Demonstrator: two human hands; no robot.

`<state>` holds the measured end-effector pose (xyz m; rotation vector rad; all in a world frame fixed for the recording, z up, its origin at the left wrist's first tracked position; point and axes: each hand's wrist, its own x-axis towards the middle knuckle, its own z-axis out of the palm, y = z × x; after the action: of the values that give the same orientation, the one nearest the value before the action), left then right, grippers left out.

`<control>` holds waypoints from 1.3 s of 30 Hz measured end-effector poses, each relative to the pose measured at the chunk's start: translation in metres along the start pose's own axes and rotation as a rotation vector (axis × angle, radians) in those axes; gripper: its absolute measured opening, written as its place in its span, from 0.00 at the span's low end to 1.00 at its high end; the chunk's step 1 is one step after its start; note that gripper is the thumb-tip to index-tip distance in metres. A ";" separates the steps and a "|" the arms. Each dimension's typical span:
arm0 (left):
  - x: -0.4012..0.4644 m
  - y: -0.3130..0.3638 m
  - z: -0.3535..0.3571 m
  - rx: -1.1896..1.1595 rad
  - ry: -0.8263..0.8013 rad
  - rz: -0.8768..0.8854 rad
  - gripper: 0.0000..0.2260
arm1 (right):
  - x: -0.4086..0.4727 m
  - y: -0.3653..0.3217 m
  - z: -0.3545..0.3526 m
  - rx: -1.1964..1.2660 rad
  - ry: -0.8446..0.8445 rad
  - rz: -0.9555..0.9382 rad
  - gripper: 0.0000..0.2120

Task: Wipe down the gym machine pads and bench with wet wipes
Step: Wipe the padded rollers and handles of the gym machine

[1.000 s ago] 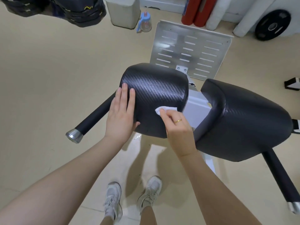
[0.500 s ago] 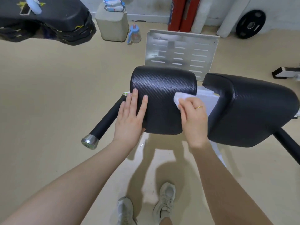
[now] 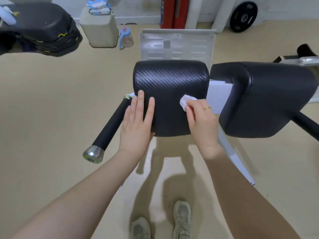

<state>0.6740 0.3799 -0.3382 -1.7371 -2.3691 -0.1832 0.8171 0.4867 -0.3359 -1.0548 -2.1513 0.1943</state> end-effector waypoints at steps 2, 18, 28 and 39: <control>0.000 0.000 -0.006 -0.005 -0.012 0.002 0.46 | 0.019 -0.006 -0.003 0.005 0.060 -0.001 0.10; 0.051 -0.003 -0.053 -0.306 -0.181 -0.275 0.36 | 0.044 -0.017 0.005 -0.025 -0.072 -0.147 0.07; 0.061 -0.024 -0.068 -0.809 -0.264 -0.425 0.31 | 0.065 -0.092 0.030 -0.019 -0.161 -0.132 0.12; 0.059 -0.054 -0.074 -1.387 -0.471 -0.543 0.34 | 0.063 -0.091 0.019 -0.120 -0.115 0.137 0.11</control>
<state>0.6117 0.4020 -0.2519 -1.4006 -3.2889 -2.1033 0.7217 0.4765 -0.2769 -1.2894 -2.2164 0.1960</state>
